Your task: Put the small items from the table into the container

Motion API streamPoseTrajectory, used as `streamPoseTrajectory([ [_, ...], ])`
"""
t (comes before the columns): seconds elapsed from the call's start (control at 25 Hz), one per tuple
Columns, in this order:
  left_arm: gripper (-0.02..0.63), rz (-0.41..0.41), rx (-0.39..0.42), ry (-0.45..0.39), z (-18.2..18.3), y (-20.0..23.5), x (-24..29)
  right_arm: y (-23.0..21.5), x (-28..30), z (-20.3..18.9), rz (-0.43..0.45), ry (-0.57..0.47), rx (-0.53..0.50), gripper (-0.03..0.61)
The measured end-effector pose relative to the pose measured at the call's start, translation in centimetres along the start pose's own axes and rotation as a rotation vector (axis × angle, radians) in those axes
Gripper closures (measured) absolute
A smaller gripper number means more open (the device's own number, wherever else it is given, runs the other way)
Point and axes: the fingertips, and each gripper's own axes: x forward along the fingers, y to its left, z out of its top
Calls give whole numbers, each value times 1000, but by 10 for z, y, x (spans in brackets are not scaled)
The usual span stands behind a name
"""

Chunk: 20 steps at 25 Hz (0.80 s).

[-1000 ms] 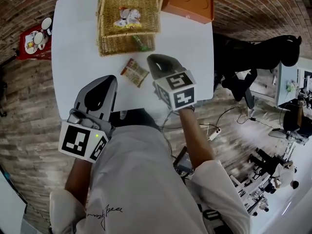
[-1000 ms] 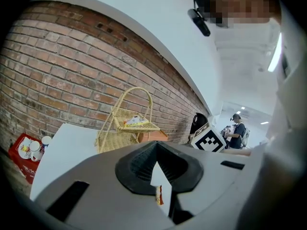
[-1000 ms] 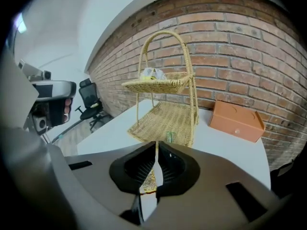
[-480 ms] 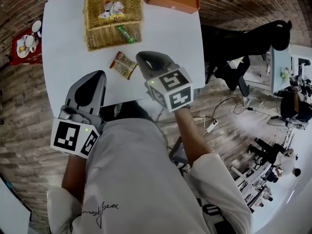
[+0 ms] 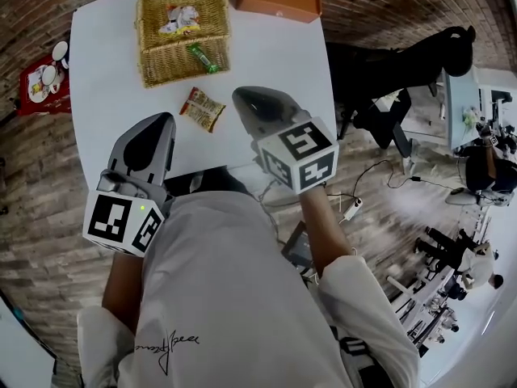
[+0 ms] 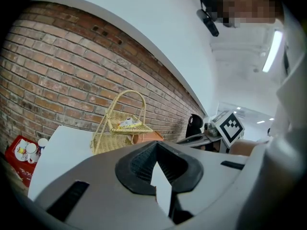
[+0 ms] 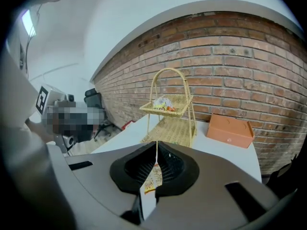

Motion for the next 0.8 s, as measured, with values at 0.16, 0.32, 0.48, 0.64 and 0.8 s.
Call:
streamPoseTrajectory([
  [0.16,604,1,2,-5,-1,-2,0,6,-12,4,8,-38,32,552],
  [0.32,605,0,2,-3,0,-1,-1,15,-19,6,8,-59,48,554],
  [0.48,606,6,-1,-3,-1,2,-4,19,-22,6,1,-84,72,554],
  [0.64,606,10,-4,-1,0,3,-6,24,-26,8,-3,-96,76,555],
  [0.8,606,8,0,8,-2,2,-7,28,-29,10,-2,-101,74,555],
])
